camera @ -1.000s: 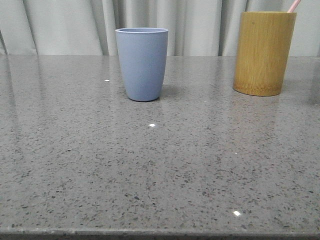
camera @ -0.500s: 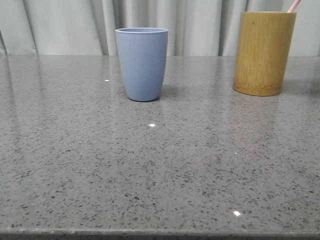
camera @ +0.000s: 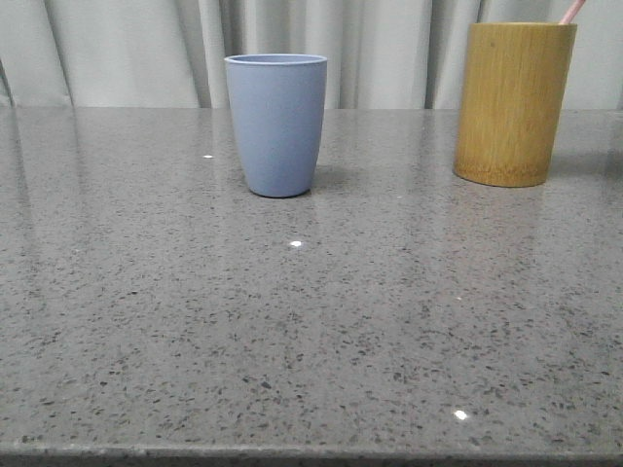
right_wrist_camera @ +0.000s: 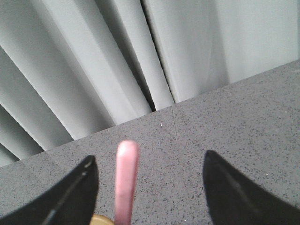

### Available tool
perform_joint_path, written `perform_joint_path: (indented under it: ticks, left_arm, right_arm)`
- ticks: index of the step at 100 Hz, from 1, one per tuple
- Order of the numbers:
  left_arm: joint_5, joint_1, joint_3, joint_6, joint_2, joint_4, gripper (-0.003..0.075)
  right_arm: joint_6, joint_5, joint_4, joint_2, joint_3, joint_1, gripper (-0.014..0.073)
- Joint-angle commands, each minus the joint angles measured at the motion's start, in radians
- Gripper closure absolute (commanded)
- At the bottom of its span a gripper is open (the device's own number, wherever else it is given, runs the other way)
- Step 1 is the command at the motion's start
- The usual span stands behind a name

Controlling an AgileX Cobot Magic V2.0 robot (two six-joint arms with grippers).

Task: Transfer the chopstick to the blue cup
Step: 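Grasp the pink stick in the bamboo cup with the right gripper and lift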

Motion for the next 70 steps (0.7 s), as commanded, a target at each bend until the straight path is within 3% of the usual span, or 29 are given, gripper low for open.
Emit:
perform_joint_path:
  ticks: [1,30,61,70]
  left_arm:
    - [-0.063,0.003,-0.026,-0.012,0.003,-0.008,0.0194]
    - [-0.063,0.003,-0.026,-0.012,0.003,-0.008,0.0194]
    - [-0.063,0.003,-0.026,-0.012,0.003,-0.008,0.0194]
    - [-0.063,0.003,-0.026,-0.012,0.003,-0.008,0.0194]
  right_arm:
    - [-0.001,-0.065,-0.004,-0.03,-0.036,0.001,0.0208]
    - [0.052,-0.085,-0.004,-0.03,-0.036,0.021,0.046]
    - [0.085,-0.1,-0.005,-0.03,-0.04,0.021,0.0659]
    - [0.085,-0.098,-0.005,-0.03,-0.047,0.021,0.0662]
